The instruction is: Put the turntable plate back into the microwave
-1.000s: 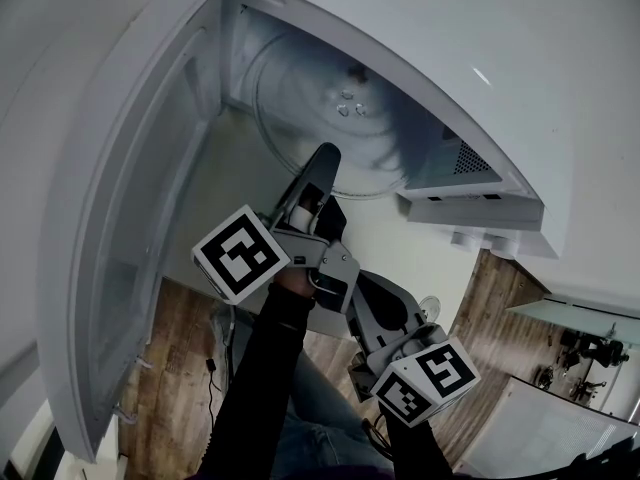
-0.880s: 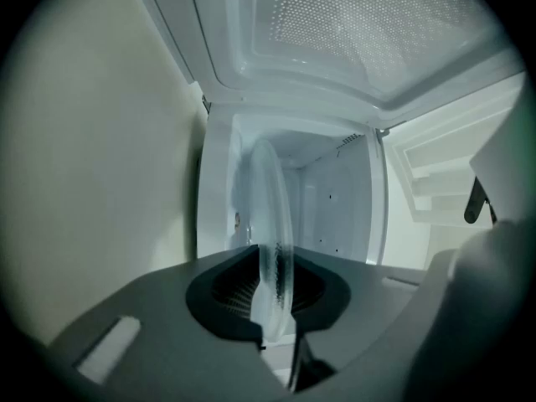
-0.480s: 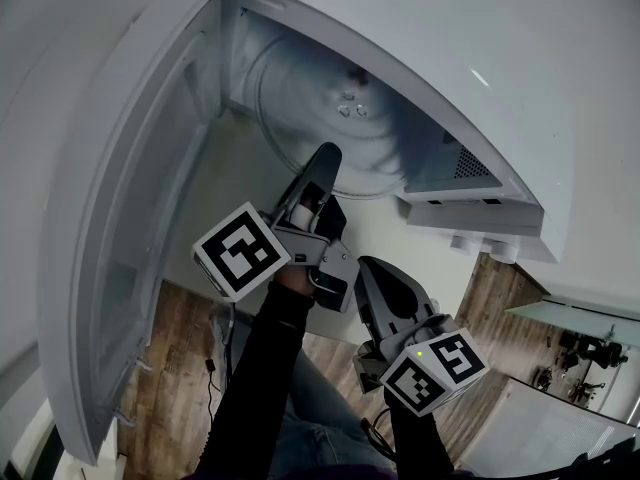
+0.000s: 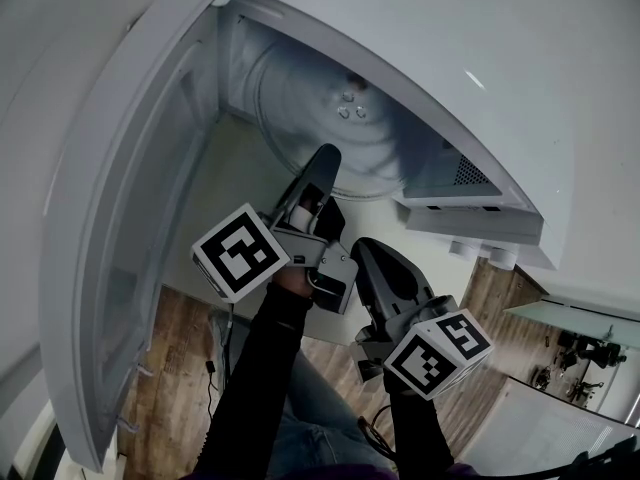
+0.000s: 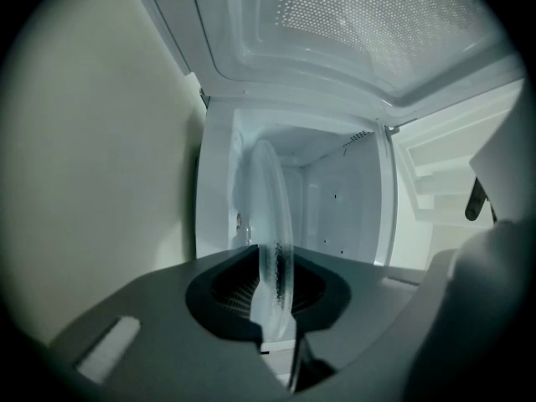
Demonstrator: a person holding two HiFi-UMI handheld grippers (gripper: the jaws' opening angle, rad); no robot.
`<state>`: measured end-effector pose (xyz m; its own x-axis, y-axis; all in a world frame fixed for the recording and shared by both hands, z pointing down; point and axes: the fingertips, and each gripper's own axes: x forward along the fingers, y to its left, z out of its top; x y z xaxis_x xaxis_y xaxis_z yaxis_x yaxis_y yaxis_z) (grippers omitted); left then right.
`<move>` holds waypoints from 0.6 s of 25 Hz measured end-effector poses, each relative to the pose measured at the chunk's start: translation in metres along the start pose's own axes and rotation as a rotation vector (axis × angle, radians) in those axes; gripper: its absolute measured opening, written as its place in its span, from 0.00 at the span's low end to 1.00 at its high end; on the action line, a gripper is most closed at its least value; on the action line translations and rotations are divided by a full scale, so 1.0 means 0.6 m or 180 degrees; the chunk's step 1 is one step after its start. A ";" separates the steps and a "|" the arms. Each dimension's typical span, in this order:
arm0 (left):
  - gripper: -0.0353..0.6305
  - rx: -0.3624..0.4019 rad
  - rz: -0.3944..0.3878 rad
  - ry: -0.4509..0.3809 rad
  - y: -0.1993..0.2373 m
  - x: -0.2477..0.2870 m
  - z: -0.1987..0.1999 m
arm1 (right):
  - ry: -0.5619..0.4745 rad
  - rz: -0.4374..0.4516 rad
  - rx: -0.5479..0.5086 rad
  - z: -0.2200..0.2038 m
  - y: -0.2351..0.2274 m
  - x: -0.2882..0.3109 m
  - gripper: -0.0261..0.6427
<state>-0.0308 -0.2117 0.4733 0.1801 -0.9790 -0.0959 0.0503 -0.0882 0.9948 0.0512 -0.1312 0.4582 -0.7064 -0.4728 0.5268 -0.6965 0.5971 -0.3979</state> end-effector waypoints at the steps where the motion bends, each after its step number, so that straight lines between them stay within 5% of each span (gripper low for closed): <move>1: 0.13 0.0004 0.0001 0.0005 0.000 0.001 0.000 | -0.0016 0.0011 0.0017 0.004 0.000 0.003 0.06; 7: 0.13 -0.0054 0.0022 0.0017 0.004 0.001 0.003 | -0.0124 0.0068 0.0288 0.029 -0.012 0.018 0.06; 10: 0.13 -0.0047 -0.0004 0.0027 0.001 0.004 0.004 | -0.0085 0.0154 0.0459 0.031 -0.014 0.029 0.18; 15: 0.13 -0.0048 -0.0020 0.0053 -0.001 0.006 0.003 | -0.0148 0.0212 0.0676 0.040 -0.012 0.041 0.21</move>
<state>-0.0321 -0.2155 0.4727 0.1961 -0.9752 -0.1028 0.0662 -0.0914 0.9936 0.0359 -0.1629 0.4563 -0.7533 -0.4693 0.4607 -0.6556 0.4805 -0.5825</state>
